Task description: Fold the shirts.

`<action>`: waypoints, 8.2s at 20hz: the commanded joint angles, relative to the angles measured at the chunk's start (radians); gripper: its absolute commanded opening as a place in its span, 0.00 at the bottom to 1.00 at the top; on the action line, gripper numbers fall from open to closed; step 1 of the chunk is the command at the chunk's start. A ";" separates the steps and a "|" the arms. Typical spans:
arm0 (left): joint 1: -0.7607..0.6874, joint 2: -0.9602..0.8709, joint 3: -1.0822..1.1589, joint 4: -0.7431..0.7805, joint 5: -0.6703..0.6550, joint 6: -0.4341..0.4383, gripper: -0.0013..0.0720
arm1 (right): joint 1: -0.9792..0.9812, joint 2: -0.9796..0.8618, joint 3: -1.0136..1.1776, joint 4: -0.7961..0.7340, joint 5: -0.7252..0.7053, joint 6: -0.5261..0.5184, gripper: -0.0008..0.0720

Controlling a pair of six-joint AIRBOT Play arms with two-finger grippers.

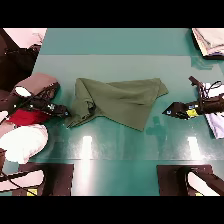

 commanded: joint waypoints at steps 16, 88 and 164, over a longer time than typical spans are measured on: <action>0.000 0.224 0.254 -0.065 -0.170 -0.078 0.05 | 0.182 -0.174 -0.312 0.298 -0.341 0.000 0.67; 0.061 0.184 0.072 0.076 -0.212 -0.259 0.57 | -0.023 -0.231 0.463 -0.097 0.066 -0.035 0.63; 0.061 0.530 1.263 -0.249 0.063 -0.316 0.05 | -0.337 0.238 1.135 -0.122 -0.106 -0.031 0.03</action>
